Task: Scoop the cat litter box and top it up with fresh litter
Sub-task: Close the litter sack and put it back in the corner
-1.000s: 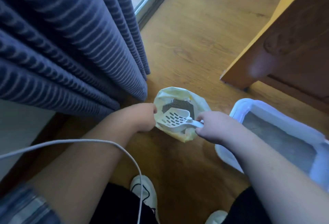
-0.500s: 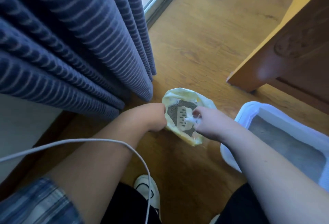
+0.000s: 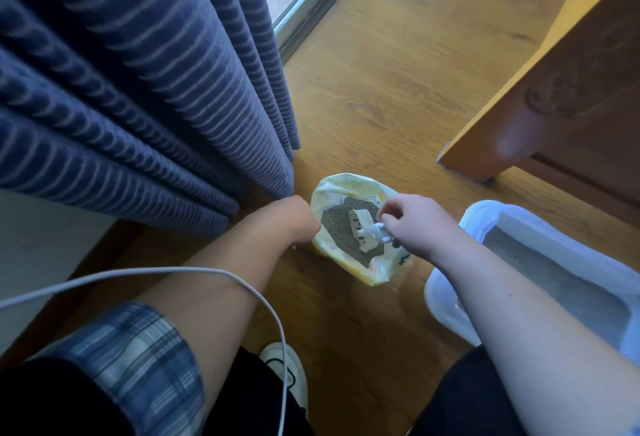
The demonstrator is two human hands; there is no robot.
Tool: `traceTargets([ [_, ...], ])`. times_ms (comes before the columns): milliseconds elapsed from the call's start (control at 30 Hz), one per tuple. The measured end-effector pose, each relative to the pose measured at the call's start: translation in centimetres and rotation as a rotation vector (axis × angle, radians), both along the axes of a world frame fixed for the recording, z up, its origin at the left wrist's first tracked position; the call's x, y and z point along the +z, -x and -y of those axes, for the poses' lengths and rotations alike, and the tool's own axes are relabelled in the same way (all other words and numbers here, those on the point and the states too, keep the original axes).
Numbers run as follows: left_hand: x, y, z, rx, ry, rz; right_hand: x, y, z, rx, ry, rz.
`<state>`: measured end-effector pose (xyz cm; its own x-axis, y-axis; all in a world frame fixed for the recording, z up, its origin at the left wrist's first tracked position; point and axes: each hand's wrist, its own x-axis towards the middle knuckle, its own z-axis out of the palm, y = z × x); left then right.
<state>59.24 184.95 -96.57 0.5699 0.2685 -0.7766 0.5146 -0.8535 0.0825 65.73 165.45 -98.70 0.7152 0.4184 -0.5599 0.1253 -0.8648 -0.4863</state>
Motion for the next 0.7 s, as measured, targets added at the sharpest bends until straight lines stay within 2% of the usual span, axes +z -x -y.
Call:
traceTargets([
  [67,-0.6,0.1,0.2,-0.007,0.019,-0.041,-0.3,-0.3,0.4,-0.025,-0.018,0.098],
  [167,-1.8,-0.1,0.4,-0.028,0.017,-0.057,-0.6,-1.2,1.7,-0.176,0.019,0.227],
  [300,-2.3,-0.2,0.6,-0.033,-0.049,-0.044,-1.7,-1.1,2.5,-0.133,0.250,-0.005],
  [500,-3.0,-0.4,1.6,-0.025,-0.078,-0.081,-1.2,-0.6,1.8,-0.089,0.310,-0.214],
  [633,-3.0,-0.2,1.3,0.062,-0.050,-0.090,-2.1,-0.3,1.9,-0.065,0.423,-0.085],
  [700,-2.9,0.0,1.5,0.119,-0.045,-0.118,-2.6,-0.4,1.8,-0.067,0.448,-0.091],
])
